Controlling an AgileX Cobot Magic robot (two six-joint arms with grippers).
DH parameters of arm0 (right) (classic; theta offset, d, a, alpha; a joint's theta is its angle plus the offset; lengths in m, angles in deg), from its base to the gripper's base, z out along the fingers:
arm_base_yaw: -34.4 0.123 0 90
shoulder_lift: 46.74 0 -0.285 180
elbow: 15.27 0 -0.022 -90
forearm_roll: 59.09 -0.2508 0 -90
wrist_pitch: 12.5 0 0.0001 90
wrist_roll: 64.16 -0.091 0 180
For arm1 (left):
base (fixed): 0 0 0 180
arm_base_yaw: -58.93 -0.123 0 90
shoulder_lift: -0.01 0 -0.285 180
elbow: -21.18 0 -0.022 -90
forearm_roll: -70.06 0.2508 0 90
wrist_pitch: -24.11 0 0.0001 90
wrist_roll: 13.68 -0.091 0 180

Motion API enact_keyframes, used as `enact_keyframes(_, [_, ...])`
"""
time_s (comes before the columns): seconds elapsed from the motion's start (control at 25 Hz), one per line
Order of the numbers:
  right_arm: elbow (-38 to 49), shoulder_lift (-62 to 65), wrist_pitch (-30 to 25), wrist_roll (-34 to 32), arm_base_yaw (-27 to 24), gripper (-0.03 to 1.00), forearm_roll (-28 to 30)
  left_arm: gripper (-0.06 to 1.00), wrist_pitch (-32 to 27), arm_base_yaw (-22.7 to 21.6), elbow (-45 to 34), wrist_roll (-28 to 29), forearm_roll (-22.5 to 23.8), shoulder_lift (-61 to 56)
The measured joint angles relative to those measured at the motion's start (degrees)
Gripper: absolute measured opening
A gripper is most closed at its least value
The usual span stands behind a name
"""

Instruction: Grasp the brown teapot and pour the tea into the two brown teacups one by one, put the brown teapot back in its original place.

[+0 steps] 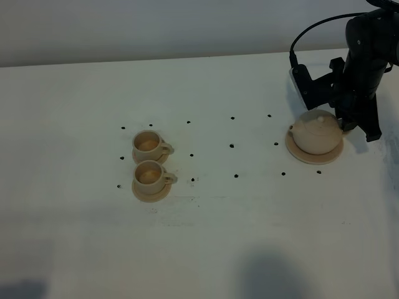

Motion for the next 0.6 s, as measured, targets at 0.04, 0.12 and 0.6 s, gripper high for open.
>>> enact_keyframes(0.04, [0.0, 0.0, -0.13, 0.0, 0.0, 0.26, 0.06, 0.61, 0.0, 0.0, 0.0, 0.0, 0.0, 0.0])
enact_keyframes(0.12, [0.0, 0.0, -0.31, -0.02, 0.0, 0.22, 0.06, 0.61, 0.0, 0.0, 0.0, 0.0, 0.0, 0.0])
enact_keyframes(0.6, [-0.04, 0.0, -0.75, -0.07, 0.0, 0.13, 0.16, 0.61, 0.0, 0.0, 0.0, 0.0, 0.0, 0.0])
